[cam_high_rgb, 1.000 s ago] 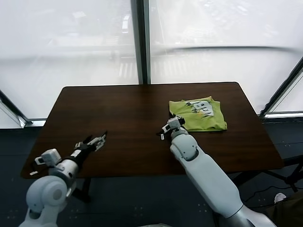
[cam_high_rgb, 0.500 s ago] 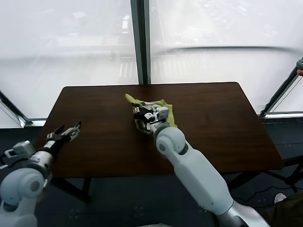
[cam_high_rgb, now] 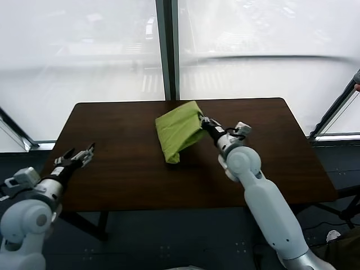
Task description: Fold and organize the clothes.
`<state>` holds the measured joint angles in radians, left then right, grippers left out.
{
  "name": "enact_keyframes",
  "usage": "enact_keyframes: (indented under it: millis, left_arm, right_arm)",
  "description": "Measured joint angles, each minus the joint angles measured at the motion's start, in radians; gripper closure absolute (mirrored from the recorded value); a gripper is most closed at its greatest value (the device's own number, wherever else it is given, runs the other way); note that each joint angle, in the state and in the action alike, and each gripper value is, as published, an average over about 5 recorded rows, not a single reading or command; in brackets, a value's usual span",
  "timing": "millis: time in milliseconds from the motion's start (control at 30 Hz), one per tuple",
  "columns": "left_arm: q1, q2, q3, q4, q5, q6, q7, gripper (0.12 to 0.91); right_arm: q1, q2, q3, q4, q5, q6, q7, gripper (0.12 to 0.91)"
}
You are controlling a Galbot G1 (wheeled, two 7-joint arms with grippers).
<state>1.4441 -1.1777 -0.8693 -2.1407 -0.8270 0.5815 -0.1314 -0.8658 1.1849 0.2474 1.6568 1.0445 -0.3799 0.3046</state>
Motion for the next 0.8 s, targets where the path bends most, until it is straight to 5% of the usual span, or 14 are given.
enact_keyframes:
  millis: [200,533,600,800]
  left_arm:
    - [-0.011,-0.015,0.027,-0.001,0.010,-0.003,0.003,0.123]
    - [0.001,-0.040,0.050,-0.003,0.020,-0.015,0.022,0.123]
    - [0.005,-0.042,0.054,-0.003,0.027,-0.023,0.030,0.123]
    - [0.021,-0.050,0.084,0.006,0.122,-0.097,0.091,0.123]
  right_arm:
    - [-0.053,-0.093,0.112,-0.036,-0.085,-0.039,-0.039,0.799]
    - [-0.106,-0.199,0.198,0.036,-0.136,-0.039,-0.080,0.222]
    - [-0.121,-0.212,0.201,0.049,-0.170,-0.011,-0.111,0.148]
    - [-0.195,-0.243,0.185,0.052,-0.341,0.199,-0.230,0.119]
